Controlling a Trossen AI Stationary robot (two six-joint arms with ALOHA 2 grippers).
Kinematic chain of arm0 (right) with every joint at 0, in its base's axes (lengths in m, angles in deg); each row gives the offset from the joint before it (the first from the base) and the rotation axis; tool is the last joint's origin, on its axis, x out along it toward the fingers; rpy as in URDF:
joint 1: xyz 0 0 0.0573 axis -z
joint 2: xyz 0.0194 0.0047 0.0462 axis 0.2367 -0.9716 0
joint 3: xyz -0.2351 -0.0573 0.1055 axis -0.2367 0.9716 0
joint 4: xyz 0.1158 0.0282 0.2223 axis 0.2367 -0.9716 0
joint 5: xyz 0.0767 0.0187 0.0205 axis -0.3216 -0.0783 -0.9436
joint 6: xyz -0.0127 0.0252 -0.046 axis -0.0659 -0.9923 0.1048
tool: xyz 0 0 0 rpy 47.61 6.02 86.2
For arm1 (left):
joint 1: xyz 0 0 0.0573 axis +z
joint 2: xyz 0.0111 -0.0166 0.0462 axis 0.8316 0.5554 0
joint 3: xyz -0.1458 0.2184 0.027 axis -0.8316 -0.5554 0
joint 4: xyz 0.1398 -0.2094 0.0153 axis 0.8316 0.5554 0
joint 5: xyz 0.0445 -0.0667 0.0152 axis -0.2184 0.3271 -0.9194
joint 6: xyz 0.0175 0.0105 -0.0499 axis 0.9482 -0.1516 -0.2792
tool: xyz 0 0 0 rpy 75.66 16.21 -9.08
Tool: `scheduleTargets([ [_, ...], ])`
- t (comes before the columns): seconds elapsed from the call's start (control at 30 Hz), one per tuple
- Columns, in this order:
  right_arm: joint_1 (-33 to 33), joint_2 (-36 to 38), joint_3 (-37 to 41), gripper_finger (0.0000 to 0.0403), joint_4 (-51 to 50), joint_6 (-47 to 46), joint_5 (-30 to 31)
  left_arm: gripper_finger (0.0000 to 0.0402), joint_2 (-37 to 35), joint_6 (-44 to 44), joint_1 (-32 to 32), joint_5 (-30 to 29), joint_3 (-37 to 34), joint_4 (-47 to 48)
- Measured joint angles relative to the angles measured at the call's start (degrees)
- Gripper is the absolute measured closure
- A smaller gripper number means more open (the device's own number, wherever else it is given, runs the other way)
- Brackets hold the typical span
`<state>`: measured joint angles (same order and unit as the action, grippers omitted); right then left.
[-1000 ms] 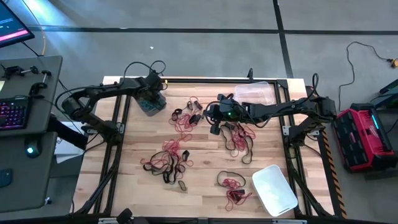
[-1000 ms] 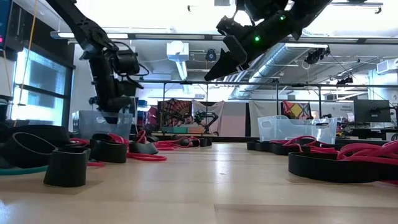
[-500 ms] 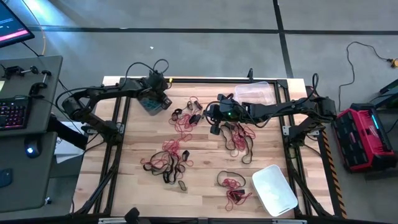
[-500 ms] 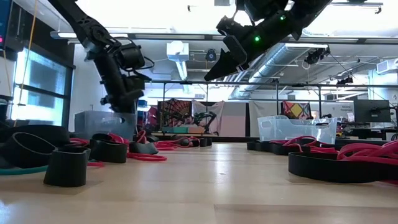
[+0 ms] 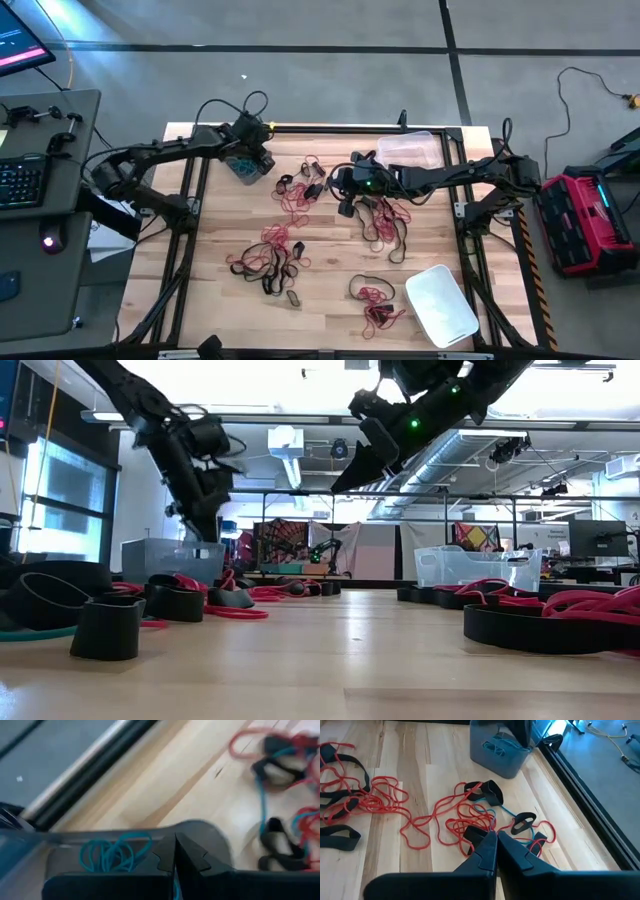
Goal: Sort rubber bands into baskets
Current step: Put the blue rubber band into the black bin
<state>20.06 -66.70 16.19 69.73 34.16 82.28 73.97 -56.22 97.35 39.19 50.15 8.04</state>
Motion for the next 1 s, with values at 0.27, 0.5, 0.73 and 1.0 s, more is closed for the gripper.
scheduleTargets([
  [0.27,0.0,0.0,0.0,0.0403,-0.4,0.1,0.0,0.0401,-9.9,0.5,-3.1,-0.1,0.0,3.4],
  [0.5,-0.1,0.0,0.0,0.0402,-4.7,-0.2,-0.1,0.0401,-9.2,-0.9,-10.2,3.7,3.9,5.6],
  [0.73,-0.9,0.9,0.0,0.0402,-7.8,-1.6,-0.3,0.0401,-0.4,-0.6,-15.3,8.2,8.0,6.2],
  [1.0,-1.2,0.9,0.0,0.0403,-4.2,0.0,-1.9,0.0399,9.5,-0.9,-16.9,7.5,8.4,1.0],
])
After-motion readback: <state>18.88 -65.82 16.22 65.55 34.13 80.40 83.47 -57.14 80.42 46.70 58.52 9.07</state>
